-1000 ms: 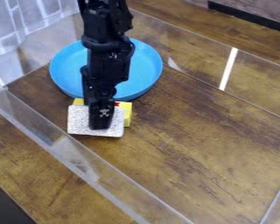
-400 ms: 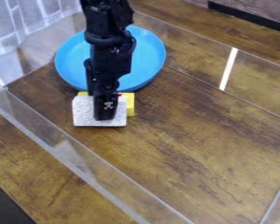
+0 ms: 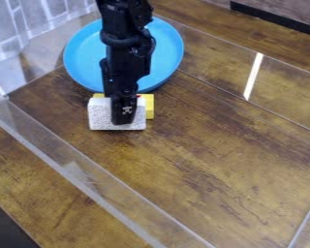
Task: Put the yellow block in the blue tray
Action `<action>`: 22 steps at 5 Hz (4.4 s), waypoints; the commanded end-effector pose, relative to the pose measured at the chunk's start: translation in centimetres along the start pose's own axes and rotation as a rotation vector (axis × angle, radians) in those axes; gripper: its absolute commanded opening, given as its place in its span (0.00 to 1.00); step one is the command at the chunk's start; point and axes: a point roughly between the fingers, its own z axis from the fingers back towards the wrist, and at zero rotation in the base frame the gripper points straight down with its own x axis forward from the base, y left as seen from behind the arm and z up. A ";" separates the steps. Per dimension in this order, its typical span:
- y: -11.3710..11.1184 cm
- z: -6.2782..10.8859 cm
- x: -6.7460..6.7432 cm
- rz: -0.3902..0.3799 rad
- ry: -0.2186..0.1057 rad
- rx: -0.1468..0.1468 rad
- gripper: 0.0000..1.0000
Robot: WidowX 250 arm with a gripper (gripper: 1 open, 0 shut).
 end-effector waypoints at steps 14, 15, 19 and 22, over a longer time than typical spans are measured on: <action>2.2 -4.2 -2.5 0.115 0.065 -0.011 0.00; 2.1 -4.0 -2.9 0.122 0.070 -0.011 0.00; 1.5 -2.0 -2.6 0.123 0.025 -0.032 0.00; 0.5 -1.0 -1.6 0.116 -0.013 -0.059 0.00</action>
